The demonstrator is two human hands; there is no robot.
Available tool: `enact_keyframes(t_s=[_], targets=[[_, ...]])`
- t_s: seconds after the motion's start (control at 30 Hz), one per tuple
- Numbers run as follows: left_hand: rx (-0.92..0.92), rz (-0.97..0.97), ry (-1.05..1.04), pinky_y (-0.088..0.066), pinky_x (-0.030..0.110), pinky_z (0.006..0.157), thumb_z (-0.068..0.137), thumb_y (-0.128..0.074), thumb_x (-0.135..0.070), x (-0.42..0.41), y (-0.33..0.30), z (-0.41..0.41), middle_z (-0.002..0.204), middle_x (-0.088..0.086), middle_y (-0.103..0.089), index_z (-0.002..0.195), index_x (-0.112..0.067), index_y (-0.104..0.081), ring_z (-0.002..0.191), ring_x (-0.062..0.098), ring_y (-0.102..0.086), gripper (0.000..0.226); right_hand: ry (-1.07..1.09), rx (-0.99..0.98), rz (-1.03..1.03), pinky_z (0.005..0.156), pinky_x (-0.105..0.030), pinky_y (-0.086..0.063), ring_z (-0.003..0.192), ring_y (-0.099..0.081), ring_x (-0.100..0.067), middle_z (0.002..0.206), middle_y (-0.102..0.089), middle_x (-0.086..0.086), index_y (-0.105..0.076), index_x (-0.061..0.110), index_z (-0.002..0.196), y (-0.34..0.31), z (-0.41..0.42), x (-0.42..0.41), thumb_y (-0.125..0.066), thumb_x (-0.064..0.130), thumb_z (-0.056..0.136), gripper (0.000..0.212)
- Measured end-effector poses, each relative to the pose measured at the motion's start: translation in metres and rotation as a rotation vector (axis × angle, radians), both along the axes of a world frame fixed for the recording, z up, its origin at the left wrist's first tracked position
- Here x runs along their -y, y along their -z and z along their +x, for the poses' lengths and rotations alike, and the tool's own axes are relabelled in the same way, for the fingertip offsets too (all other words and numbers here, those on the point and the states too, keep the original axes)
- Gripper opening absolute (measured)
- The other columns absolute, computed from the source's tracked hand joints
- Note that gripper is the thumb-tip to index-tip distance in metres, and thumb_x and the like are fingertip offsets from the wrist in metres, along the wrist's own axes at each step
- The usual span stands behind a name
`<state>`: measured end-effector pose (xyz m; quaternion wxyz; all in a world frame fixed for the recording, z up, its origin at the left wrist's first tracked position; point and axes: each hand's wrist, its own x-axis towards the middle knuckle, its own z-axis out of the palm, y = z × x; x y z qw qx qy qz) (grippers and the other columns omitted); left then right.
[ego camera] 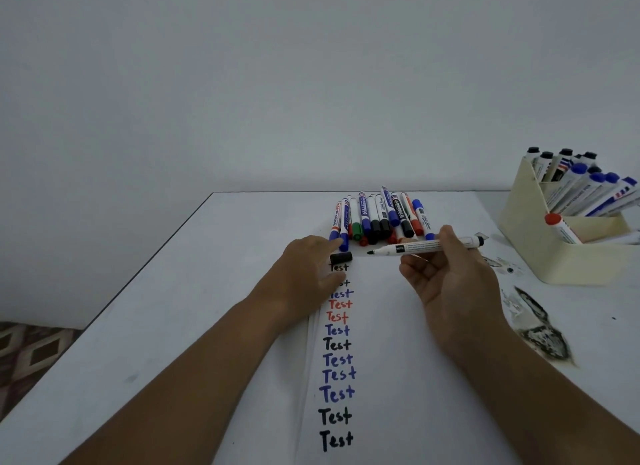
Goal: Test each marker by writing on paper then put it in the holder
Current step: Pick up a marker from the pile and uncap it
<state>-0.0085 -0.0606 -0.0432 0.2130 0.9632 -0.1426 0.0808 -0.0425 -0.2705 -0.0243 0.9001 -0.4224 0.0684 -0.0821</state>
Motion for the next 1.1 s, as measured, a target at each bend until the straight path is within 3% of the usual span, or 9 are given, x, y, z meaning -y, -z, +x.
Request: enact_keyframes(t_s=[0.1,0.27,0.37,0.53,0.63,0.7,0.8,0.93,1.1], targets=[[-0.064,0.092,-0.007,-0.021,0.03,0.113,0.087,-0.056,-0.069,-0.008,-0.001,-0.01,0.16,-0.008,-0.025,0.158,-0.029,-0.018,0.146,0.014,-0.018,0.09,-0.05,0.043,-0.04,0.058,-0.031,-0.06,0.064,-0.07,-0.021,0.087,-0.074,-0.018,-0.057,0.006,0.111,-0.004,-0.004,-0.003,-0.052,0.029,0.104,0.025],[-0.213,0.351,-0.027,-0.003,0.046,0.124,0.078,-0.021,-0.093,-0.019,0.007,-0.014,0.168,-0.003,0.006,0.16,-0.023,0.0,0.153,0.016,0.01,0.11,-0.125,0.112,-0.187,0.065,-0.035,-0.062,0.072,-0.071,-0.026,0.1,-0.072,-0.026,-0.052,-0.006,0.123,-0.01,-0.011,-0.009,-0.061,0.021,0.098,0.037],[-0.214,0.389,-0.003,-0.001,0.048,0.124,0.078,-0.016,-0.092,-0.02,0.007,-0.01,0.167,0.0,0.009,0.16,-0.021,0.002,0.153,0.017,0.011,0.111,-0.15,0.148,-0.259,0.072,-0.035,-0.061,0.08,-0.071,-0.028,0.099,-0.07,-0.023,-0.049,-0.004,0.127,-0.017,-0.018,-0.014,-0.073,0.011,0.08,0.055],[-0.229,0.424,-0.006,0.0,0.051,0.123,0.068,-0.007,-0.095,-0.02,0.004,-0.009,0.167,0.004,0.011,0.16,-0.018,0.004,0.153,0.02,0.01,0.12,-0.307,0.11,-0.421,0.07,-0.031,-0.059,0.077,-0.068,-0.024,0.087,-0.071,-0.015,-0.064,0.006,0.103,-0.034,-0.04,-0.029,-0.068,0.003,0.088,0.016],[-0.217,0.466,0.019,-0.002,0.053,0.123,0.062,0.004,-0.095,-0.021,0.004,-0.009,0.167,0.007,0.011,0.159,-0.016,0.004,0.154,0.023,0.009,0.126,-0.425,0.06,-0.471,0.069,-0.031,-0.061,0.077,-0.071,-0.027,0.094,-0.072,-0.024,-0.061,0.005,0.102,-0.039,-0.067,-0.034,-0.073,0.007,0.074,0.03],[-0.223,0.477,0.023,-0.002,0.053,0.123,0.059,0.008,-0.094,-0.021,0.004,-0.008,0.167,0.007,0.011,0.159,-0.015,0.005,0.154,0.024,0.01,0.128,-0.457,0.047,-0.552,0.071,-0.031,-0.062,0.078,-0.073,-0.029,0.093,-0.075,-0.02,-0.058,0.007,0.104,-0.035,-0.088,-0.035,-0.075,0.01,0.066,0.042],[-0.252,0.454,0.009,0.001,0.053,0.123,0.067,-0.003,-0.095,-0.021,0.005,-0.006,0.166,0.005,0.013,0.159,-0.016,0.007,0.153,0.022,0.012,0.122,-0.439,0.066,-0.708,0.07,-0.037,-0.063,0.082,-0.072,-0.039,0.088,-0.073,-0.022,-0.059,0.008,0.101,-0.022,-0.112,-0.033,-0.077,-0.002,0.074,0.033],[-0.246,0.454,0.005,0.002,0.052,0.123,0.077,-0.013,-0.092,-0.02,0.007,-0.006,0.166,0.005,0.014,0.159,-0.016,0.008,0.153,0.022,0.012,0.114,-0.439,0.093,-0.709,0.067,-0.04,-0.063,0.076,-0.073,-0.038,0.075,-0.071,-0.019,-0.067,0.007,0.082,-0.016,-0.131,-0.032,-0.074,-0.006,0.078,0.015],[-0.252,0.455,-0.004,0.002,0.052,0.123,0.078,-0.015,-0.092,-0.02,0.005,-0.007,0.167,0.004,0.013,0.159,-0.016,0.006,0.153,0.022,0.01,0.113,-0.368,0.124,-0.761,0.065,-0.043,-0.059,0.07,-0.068,-0.045,0.07,-0.068,-0.022,-0.065,0.012,0.068,0.001,-0.145,-0.035,-0.074,-0.01,0.08,0.027]])
